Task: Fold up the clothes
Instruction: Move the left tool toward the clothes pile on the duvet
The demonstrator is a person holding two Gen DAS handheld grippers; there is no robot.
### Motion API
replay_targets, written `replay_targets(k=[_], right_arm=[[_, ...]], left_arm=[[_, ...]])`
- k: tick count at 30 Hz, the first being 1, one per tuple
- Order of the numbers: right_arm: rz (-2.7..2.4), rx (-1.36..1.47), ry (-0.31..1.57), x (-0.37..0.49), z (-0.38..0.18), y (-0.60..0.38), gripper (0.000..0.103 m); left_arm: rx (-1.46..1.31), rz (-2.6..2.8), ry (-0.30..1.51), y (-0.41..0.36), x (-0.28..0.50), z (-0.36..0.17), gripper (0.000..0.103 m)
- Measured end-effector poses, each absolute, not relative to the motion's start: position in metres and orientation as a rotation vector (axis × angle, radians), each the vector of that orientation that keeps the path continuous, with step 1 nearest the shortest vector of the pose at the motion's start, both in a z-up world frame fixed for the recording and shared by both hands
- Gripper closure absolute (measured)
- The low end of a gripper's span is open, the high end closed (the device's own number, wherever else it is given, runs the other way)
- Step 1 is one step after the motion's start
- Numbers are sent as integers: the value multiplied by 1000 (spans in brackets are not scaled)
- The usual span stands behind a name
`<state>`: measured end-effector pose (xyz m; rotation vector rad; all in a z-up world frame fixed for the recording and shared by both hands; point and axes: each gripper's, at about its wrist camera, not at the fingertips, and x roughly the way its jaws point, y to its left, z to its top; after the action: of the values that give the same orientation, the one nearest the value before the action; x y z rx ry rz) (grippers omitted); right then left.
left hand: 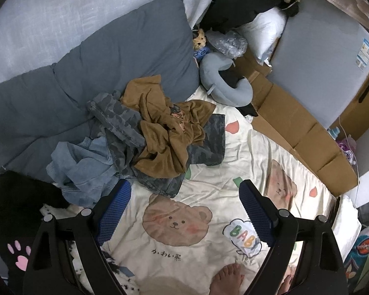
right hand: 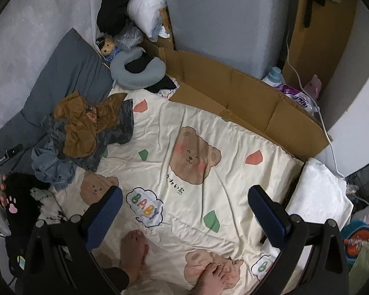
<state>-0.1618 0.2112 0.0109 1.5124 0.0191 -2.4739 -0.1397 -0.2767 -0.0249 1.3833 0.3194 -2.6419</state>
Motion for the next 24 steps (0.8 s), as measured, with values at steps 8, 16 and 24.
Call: replay_targets(k=[8, 16, 24], right_arm=[[-2409, 1482, 60, -189, -19, 199, 1], [-2374, 1426, 78, -214, -54, 188, 1], [-2341, 1409, 72, -231, -92, 180, 5]], left_arm=[[1367, -2624, 280, -288, -168, -56, 13], [1334, -2636, 300, -295, -198, -96, 14], [1363, -2644, 307, -289, -223, -157, 14]])
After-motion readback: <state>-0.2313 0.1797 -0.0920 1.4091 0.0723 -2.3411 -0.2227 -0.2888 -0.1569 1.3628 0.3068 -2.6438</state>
